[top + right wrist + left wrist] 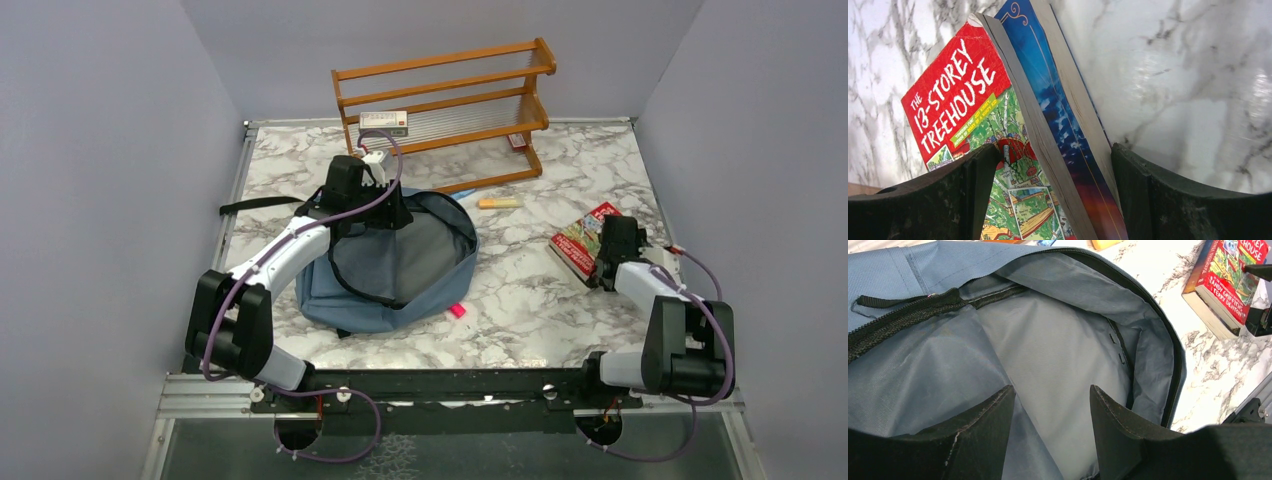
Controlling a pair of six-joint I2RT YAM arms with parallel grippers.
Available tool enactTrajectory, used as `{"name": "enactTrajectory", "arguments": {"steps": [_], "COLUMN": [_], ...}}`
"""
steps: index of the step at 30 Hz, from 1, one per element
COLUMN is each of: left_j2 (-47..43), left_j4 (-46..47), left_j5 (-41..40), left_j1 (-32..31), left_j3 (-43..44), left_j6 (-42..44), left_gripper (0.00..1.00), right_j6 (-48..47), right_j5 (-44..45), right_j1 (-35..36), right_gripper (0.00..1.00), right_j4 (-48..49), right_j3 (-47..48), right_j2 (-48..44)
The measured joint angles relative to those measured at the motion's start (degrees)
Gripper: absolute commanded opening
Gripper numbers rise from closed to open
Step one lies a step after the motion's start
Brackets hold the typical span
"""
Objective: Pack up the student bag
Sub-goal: Move the book to the center of the board.
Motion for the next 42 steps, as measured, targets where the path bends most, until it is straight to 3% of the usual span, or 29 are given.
{"name": "enactTrajectory", "arguments": {"steps": [8, 24, 29, 34, 42], "left_j2": [0.15, 0.22, 1.68, 6.19, 23.10], "left_j4": [0.00, 0.79, 3.17, 8.52, 15.58], "left_j5": [0.00, 2.19, 2.43, 1.92, 1.64], "left_j1": [0.00, -0.22, -3.08, -9.81, -16.17], "left_j3": [0.00, 0.33, 4.68, 11.93, 25.38], "left_j6": [0.00, -0.50, -2.73, -5.79, -11.21], "left_gripper": [0.58, 0.58, 0.58, 0.58, 0.58], "right_j6": [-11.02, -32.94, -35.76, -38.60, -43.21], "right_j5": [-8.31, -37.42, -39.69, -39.43, -35.89], "right_j1": [-0.96, -0.87, -0.50, 0.13, 0.26], "right_gripper": [0.83, 0.80, 0.81, 0.82, 0.80], "right_j4": [10.05, 21.73, 22.01, 16.96, 10.38], "right_j3": [0.81, 7.52, 6.69, 5.81, 5.79], "right_j2": [4.22, 15.08, 14.08, 9.14, -0.46]}}
